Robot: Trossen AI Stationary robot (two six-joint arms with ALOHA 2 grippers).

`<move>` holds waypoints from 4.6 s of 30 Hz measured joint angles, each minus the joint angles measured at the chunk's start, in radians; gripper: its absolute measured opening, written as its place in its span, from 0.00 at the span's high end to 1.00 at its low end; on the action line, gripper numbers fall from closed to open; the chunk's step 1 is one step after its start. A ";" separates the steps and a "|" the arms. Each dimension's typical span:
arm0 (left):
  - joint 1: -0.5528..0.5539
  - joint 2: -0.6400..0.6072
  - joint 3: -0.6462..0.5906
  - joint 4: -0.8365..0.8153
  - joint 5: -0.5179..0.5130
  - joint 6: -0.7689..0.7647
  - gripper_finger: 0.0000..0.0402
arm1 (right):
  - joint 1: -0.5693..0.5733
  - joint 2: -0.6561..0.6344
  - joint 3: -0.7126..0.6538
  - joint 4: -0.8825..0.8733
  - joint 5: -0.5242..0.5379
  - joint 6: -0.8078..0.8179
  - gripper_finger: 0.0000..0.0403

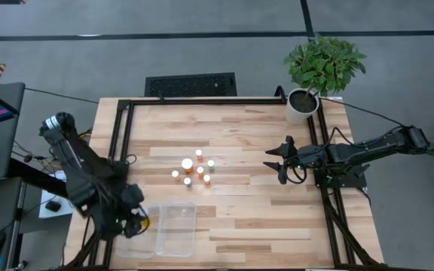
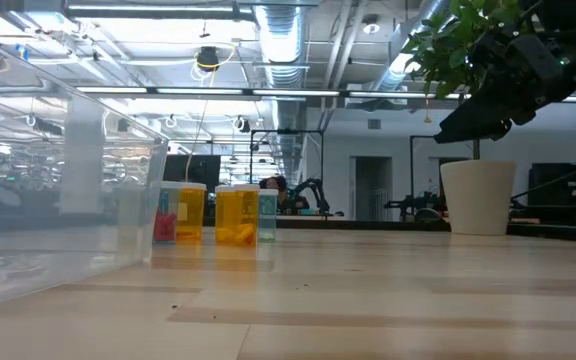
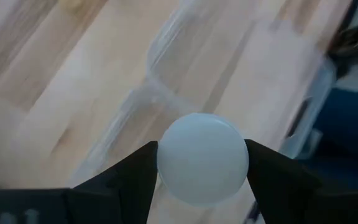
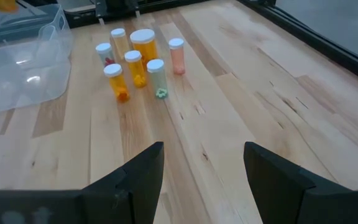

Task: Pick and place medicine bottles into bin by pill shape (circle, oval)
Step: Put the large orange pill bottle into the left transparent bin, then put the yellow pill bottle into the right transparent bin

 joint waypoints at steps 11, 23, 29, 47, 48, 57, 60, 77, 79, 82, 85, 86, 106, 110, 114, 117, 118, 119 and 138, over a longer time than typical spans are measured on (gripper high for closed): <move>-0.103 0.210 -0.001 -0.067 -0.004 -0.059 0.44 | 0.000 0.000 0.000 0.002 0.001 0.051 0.42; -0.110 0.371 -0.003 -0.064 0.002 -0.075 0.44 | 0.000 0.000 0.000 0.001 0.003 0.052 0.42; -0.110 0.373 -0.028 -0.059 0.002 -0.134 0.44 | 0.000 0.000 0.000 0.001 0.004 0.050 0.42; -0.109 0.372 -0.042 -0.055 0.039 -0.169 0.37 | 0.000 0.000 0.000 -0.001 0.004 0.050 0.42; -0.109 0.373 -0.042 -0.055 0.039 -0.170 0.35 | 0.000 0.000 0.000 0.000 0.003 0.050 0.42; -0.080 0.372 0.039 -0.088 0.039 -0.140 0.33 | 0.000 0.000 0.000 0.000 0.003 0.042 0.42; -0.065 0.372 0.112 -0.150 0.035 -0.112 0.33 | 0.000 0.000 0.000 0.000 0.003 0.042 0.42; 0.285 0.326 0.391 -0.329 -0.428 0.450 0.33 | 0.000 0.000 0.000 0.000 0.003 0.019 0.42; 0.347 0.312 0.391 -0.298 -0.433 0.571 0.33 | 0.000 0.000 0.000 0.000 0.003 0.016 0.42; 0.442 0.285 0.391 -0.245 -0.406 0.708 0.33 | 0.000 0.000 0.000 0.000 0.003 0.016 0.42; 0.529 0.267 0.391 -0.209 -0.347 0.814 0.33 | 0.000 0.000 0.000 0.000 0.003 0.015 0.42; 0.555 0.261 0.391 -0.201 -0.327 0.841 0.33 | 0.000 0.000 0.000 0.000 0.003 0.015 0.42; 0.793 -0.035 -0.211 0.321 -0.074 0.956 0.33 | 0.000 0.000 0.000 -0.009 0.002 -0.004 0.42; 0.792 -0.030 -0.267 0.421 -0.026 0.962 0.33 | 0.000 0.000 0.000 -0.015 0.002 -0.003 0.42; 0.793 -0.030 -0.308 0.443 -0.040 0.970 0.33 | 0.000 0.000 0.000 -0.017 0.002 -0.003 0.42; 0.797 -0.030 -0.331 0.446 -0.041 0.966 0.33 | 0.000 0.000 0.000 -0.021 0.002 -0.003 0.42; 0.797 -0.030 -0.338 0.452 -0.033 0.965 0.33 | 0.000 0.000 0.000 -0.022 0.002 -0.003 0.42; 0.797 -0.030 -0.344 0.461 -0.025 0.965 0.33 | 0.000 0.000 0.000 -0.022 0.002 -0.003 0.42; 0.794 0.077 -0.351 0.515 -0.016 0.982 0.33 | 0.000 0.000 -0.001 -0.040 0.002 -0.001 0.42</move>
